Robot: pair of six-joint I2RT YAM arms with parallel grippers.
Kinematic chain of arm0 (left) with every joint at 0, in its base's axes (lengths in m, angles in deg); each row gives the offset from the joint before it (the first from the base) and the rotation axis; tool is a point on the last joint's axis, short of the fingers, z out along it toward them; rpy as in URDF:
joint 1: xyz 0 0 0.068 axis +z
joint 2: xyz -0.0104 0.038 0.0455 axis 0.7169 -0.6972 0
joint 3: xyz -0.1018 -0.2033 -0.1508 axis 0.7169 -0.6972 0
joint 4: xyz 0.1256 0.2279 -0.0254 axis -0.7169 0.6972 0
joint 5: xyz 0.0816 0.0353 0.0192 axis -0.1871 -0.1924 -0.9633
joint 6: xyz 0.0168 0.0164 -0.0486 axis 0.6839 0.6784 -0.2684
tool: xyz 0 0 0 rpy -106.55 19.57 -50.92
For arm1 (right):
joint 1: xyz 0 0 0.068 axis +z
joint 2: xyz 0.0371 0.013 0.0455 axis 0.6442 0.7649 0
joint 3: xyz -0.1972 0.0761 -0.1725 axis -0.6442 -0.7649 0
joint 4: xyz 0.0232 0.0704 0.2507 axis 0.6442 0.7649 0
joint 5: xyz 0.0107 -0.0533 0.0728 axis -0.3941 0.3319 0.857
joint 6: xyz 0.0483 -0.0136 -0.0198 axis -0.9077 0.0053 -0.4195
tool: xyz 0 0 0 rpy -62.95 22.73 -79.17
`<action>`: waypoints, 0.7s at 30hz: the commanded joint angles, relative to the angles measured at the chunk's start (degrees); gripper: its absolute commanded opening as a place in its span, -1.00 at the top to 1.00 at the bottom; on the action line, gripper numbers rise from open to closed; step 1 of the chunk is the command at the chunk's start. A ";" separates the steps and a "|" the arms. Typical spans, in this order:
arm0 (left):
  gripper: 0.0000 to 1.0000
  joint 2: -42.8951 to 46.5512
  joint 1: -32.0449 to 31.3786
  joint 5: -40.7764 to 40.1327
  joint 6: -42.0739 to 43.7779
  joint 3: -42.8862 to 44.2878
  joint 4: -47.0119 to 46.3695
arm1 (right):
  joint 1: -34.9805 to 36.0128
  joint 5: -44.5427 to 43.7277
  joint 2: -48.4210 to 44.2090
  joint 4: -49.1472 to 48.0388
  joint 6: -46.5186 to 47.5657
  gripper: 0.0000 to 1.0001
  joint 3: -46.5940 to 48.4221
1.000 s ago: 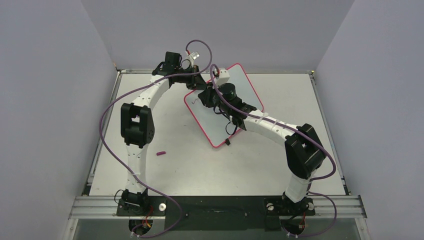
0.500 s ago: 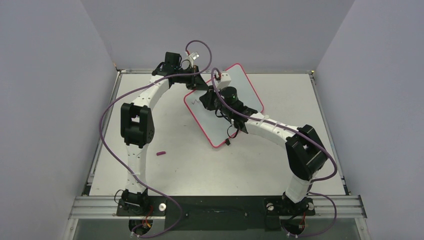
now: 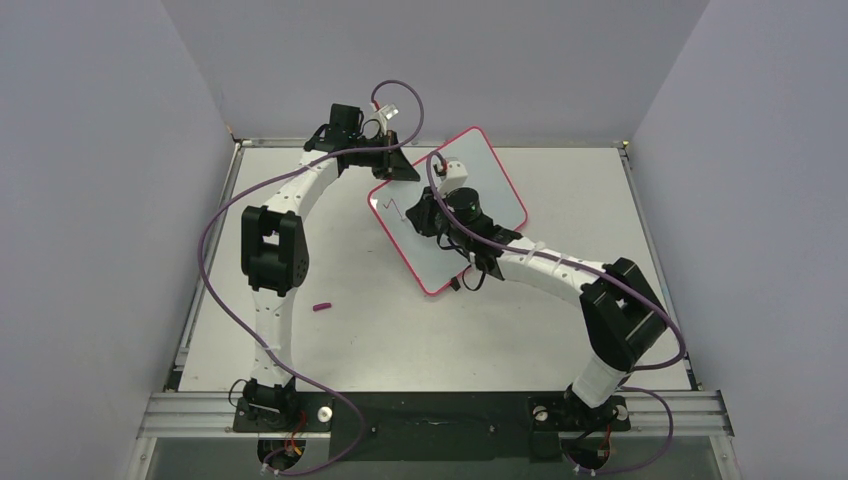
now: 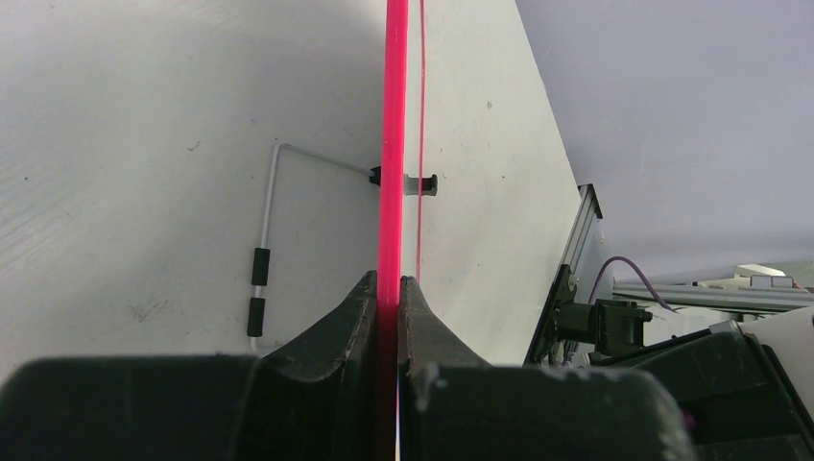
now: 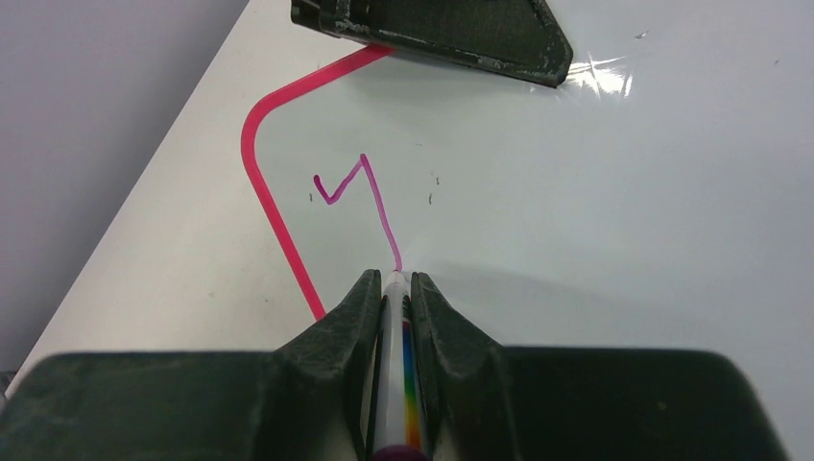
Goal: Write a sentence on the whiteboard
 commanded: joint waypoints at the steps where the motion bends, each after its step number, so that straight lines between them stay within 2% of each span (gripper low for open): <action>1: 1.00 5.53 -0.78 -0.05 -0.51 0.19 -0.94 | 1.33 -0.89 -1.24 0.47 -0.55 1.00 -1.09; 13: 1.00 5.72 -0.77 -0.11 -0.44 0.08 -0.85 | 2.36 0.66 0.19 2.18 -0.34 1.00 5.49; 21: 1.00 5.65 -0.75 -0.09 -0.50 0.01 -0.91 | 1.64 0.51 -2.29 4.86 1.47 1.00 10.17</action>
